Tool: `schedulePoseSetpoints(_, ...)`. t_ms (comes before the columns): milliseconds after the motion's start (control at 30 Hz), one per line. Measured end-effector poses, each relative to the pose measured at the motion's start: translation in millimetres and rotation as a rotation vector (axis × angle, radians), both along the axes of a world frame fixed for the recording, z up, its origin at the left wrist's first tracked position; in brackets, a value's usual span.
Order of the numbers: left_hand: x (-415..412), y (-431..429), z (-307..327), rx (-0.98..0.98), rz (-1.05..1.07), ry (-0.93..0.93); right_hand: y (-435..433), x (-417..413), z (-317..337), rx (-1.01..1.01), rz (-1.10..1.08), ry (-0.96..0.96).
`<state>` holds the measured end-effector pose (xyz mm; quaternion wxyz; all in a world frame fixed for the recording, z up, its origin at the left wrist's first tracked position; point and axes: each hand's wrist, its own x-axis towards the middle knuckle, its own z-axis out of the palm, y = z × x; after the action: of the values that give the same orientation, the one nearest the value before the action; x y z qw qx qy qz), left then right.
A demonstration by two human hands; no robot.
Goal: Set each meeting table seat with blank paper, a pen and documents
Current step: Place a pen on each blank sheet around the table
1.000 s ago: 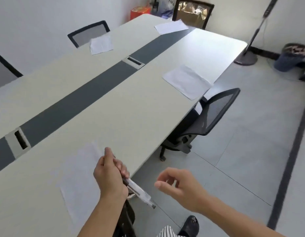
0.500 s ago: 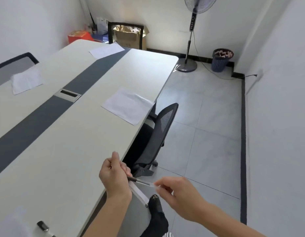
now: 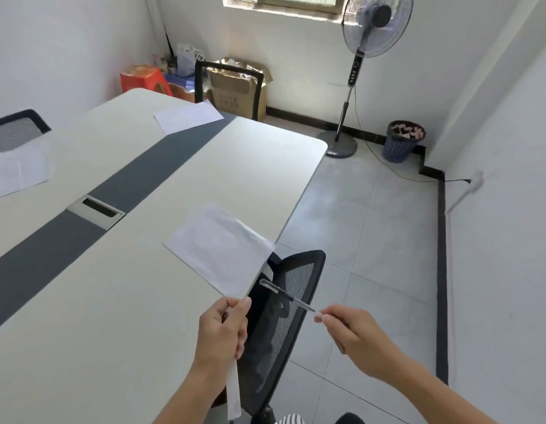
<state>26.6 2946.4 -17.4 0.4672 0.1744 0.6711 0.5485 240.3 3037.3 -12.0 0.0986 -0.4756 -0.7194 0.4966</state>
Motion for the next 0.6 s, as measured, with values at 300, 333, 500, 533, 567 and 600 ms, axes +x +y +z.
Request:
schedulePoseSetpoints(300,-30.9,46.4,-16.6,-0.112,0.295,0.019,168.3,-30.1,-55.9,-0.114,-0.011,-0.05)
schedulePoseSetpoints(333,-30.6,52.8,-17.8,-0.125,0.339,0.02,189.6,-41.0,-63.5,-0.116,0.016,-0.064)
schedulePoseSetpoints(500,-17.0,93.2,-12.8,-0.168,0.573,0.0,284.7,-119.5,-97.3,-0.099,0.183,-0.15)
schedulePoseSetpoints(533,-12.8,101.2,-10.7,-0.172,0.612,-0.004,299.0,-137.3,-102.1,-0.072,0.211,-0.17)
schedulePoseSetpoints(567,-8.2,108.1,-8.4,-0.175,0.647,-0.007,310.9,-154.8,-106.3,-0.032,0.235,-0.185)
schedulePoseSetpoints(600,-3.7,114.2,-6.2,-0.176,0.68,-0.009,320.7,-172.6,-110.2,0.012,0.253,-0.197)
